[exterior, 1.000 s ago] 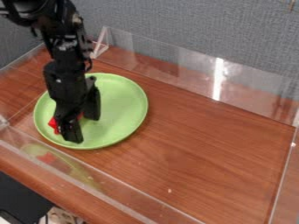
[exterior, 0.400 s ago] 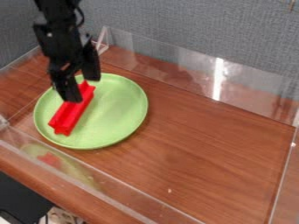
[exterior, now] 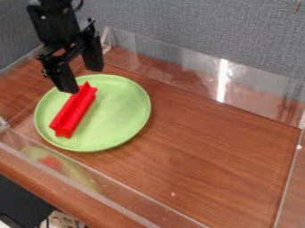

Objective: Put the red object on the green plate

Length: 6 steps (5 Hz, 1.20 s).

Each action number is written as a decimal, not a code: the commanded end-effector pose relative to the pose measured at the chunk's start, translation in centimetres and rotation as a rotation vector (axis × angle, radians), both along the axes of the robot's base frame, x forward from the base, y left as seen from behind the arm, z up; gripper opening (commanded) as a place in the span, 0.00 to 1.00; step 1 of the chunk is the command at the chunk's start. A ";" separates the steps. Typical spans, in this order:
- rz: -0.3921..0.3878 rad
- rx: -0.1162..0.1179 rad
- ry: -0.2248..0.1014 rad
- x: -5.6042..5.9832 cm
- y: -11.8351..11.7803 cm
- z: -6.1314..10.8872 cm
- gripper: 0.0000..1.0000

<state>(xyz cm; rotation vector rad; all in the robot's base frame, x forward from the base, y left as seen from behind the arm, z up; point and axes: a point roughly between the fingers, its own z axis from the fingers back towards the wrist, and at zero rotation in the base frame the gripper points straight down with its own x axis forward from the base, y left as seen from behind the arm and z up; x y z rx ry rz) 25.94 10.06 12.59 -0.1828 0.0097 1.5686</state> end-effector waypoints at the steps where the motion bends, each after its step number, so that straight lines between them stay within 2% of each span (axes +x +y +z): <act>1: -0.103 0.052 -0.094 1.2 -0.2 3.4 1.00; 2: -0.275 0.110 -0.112 2.0 -0.7 4.0 1.00; 3: -0.364 0.139 -0.115 1.6 -0.6 3.6 1.00; 5: -0.449 0.173 -0.100 1.1 0.4 1.4 1.00; 6: -0.517 0.193 -0.100 0.2 0.8 -0.2 1.00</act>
